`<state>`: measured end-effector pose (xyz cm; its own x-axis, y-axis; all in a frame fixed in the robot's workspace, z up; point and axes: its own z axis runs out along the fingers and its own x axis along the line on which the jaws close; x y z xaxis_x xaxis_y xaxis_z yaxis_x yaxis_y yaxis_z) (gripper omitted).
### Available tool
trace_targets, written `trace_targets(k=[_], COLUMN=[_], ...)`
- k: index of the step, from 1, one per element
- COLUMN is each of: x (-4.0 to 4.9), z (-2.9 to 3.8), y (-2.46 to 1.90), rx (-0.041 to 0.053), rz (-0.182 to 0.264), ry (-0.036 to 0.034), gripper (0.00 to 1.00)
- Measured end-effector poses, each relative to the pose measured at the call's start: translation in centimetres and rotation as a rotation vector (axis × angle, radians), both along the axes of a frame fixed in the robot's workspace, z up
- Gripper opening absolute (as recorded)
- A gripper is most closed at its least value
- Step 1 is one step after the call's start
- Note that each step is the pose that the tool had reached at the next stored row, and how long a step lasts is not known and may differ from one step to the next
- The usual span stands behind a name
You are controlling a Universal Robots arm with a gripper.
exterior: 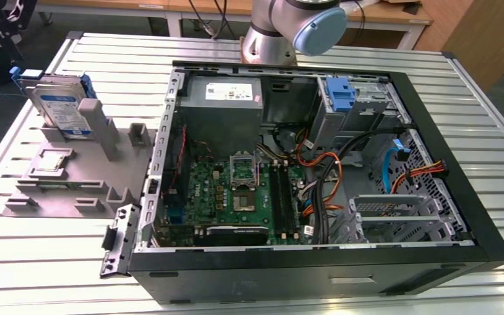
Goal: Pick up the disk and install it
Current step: 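Pick up the disk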
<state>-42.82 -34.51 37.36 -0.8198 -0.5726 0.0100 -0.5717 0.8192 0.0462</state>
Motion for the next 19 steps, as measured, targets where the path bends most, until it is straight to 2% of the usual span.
trace_targets(k=[4, 19], x=[0.0, 0.0], z=[0.0, 0.0], y=[0.0, 0.0], rx=[-0.0003, -0.0004], rz=[0.044, 0.051], ry=[0.0, 0.0], gripper=[0.1, 0.1])
